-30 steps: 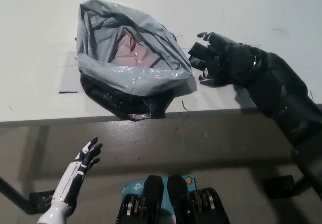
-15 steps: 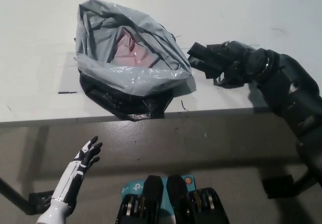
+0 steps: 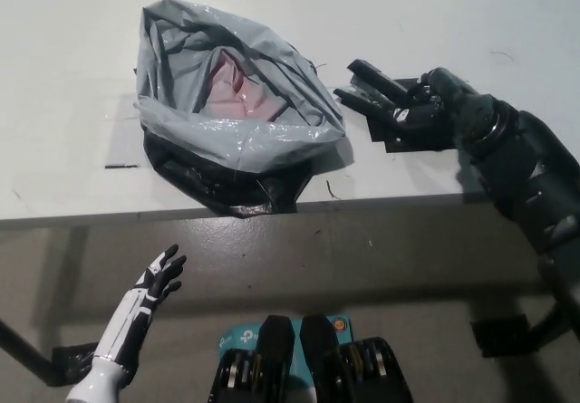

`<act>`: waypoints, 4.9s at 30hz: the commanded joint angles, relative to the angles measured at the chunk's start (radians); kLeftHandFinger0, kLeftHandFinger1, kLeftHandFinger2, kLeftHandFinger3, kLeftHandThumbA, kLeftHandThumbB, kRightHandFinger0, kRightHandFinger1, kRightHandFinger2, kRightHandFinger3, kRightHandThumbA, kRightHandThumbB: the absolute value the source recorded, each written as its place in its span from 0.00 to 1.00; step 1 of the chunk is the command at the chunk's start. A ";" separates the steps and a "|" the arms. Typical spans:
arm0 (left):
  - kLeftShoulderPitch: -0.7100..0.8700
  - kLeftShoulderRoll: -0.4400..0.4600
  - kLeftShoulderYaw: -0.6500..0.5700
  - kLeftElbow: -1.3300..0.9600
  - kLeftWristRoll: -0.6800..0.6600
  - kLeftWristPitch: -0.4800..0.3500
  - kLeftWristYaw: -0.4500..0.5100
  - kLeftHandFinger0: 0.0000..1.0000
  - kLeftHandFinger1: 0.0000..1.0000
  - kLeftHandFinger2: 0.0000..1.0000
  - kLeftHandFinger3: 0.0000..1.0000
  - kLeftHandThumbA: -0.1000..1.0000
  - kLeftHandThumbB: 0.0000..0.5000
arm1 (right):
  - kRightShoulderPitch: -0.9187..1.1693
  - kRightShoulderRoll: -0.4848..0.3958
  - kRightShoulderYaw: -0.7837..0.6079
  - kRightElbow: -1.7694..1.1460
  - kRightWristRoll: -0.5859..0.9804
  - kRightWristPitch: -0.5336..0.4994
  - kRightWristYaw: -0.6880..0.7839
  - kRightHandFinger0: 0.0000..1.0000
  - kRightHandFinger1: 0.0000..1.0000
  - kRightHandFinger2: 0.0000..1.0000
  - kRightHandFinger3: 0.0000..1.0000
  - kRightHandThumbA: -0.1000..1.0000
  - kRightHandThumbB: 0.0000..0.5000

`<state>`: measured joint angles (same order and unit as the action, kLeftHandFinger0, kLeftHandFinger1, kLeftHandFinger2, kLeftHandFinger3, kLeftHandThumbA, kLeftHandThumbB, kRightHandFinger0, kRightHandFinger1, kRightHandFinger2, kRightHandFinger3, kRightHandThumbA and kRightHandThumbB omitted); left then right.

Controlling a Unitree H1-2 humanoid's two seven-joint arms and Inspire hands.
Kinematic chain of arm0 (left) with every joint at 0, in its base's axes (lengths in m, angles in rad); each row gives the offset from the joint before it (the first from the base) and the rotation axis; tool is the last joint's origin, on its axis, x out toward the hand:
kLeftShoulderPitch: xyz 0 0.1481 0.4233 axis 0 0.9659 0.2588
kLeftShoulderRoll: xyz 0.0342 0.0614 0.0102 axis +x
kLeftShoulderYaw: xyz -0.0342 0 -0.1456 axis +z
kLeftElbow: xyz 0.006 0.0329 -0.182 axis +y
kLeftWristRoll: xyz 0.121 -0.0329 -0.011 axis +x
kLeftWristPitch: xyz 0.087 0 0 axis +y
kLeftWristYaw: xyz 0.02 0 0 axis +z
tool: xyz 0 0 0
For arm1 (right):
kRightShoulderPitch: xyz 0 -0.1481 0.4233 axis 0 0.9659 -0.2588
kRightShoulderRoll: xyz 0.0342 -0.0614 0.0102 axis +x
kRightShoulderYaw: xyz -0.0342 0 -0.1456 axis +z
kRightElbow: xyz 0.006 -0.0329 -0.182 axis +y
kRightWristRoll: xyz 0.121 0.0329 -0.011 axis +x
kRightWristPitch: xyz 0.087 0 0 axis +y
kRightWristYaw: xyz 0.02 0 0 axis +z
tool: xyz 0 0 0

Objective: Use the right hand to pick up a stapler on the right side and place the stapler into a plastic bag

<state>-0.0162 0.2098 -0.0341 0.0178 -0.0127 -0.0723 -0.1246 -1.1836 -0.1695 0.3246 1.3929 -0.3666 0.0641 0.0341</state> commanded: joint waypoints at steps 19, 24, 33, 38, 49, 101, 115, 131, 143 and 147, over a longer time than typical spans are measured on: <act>0.001 0.013 0.005 -0.028 0.009 -0.025 -0.010 1.00 1.00 1.00 1.00 1.00 0.63 | -0.169 0.019 -0.261 -0.100 0.190 -0.088 -0.023 0.12 0.43 0.61 0.49 0.35 0.53; 0.005 0.013 0.009 -0.025 -0.012 -0.034 -0.018 1.00 1.00 1.00 1.00 1.00 0.60 | -0.204 0.038 -0.300 -0.142 0.215 -0.089 0.007 0.00 0.36 0.64 0.35 0.31 0.48; 0.006 0.013 0.010 -0.026 -0.009 -0.029 -0.016 1.00 1.00 1.00 1.00 1.00 0.63 | -0.258 0.096 -0.252 -0.202 0.174 -0.063 0.025 0.08 0.35 0.50 0.11 0.35 0.48; 0.012 0.010 0.010 -0.030 -0.016 -0.031 -0.018 1.00 1.00 1.00 1.00 1.00 0.62 | -0.277 0.148 -0.179 -0.148 0.131 -0.089 -0.011 0.03 0.35 0.52 0.02 0.36 0.52; 0.009 0.013 0.006 -0.027 0.002 -0.037 -0.013 1.00 1.00 1.00 1.00 1.00 0.59 | -0.233 0.255 -0.085 -0.044 0.086 -0.116 -0.073 0.03 0.40 0.63 0.06 0.25 0.51; -0.017 0.018 0.013 -0.030 -0.005 -0.028 -0.014 1.00 1.00 1.00 1.00 1.00 0.57 | 0.253 -0.207 -0.380 -1.753 0.349 0.033 0.181 1.00 1.00 1.00 1.00 1.00 0.92; -0.073 0.021 0.014 0.015 -0.011 -0.040 -0.020 1.00 1.00 1.00 1.00 1.00 0.51 | 1.099 -0.093 -0.239 -2.080 0.243 -0.372 0.034 1.00 1.00 1.00 1.00 1.00 0.75; -0.098 0.029 0.008 0.011 -0.002 -0.025 -0.024 1.00 1.00 1.00 1.00 1.00 0.55 | 1.013 0.041 -0.190 -1.344 0.070 -0.439 -0.046 1.00 1.00 1.00 1.00 0.93 0.68; -0.097 0.025 0.005 0.006 -0.003 -0.028 -0.024 1.00 1.00 1.00 1.00 1.00 0.54 | 1.003 0.017 -0.182 -1.187 0.102 -0.422 0.001 1.00 1.00 1.00 1.00 0.89 0.60; -0.094 0.021 0.007 0.008 -0.013 -0.026 -0.029 1.00 1.00 1.00 1.00 1.00 0.54 | 1.005 0.016 -0.178 -1.177 0.090 -0.433 -0.009 1.00 1.00 1.00 1.00 0.92 0.64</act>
<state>-0.0999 0.2236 -0.0354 0.0515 -0.0149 -0.0737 -0.1395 -0.1569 -0.1442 0.1448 0.2156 -0.2805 -0.3036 0.0311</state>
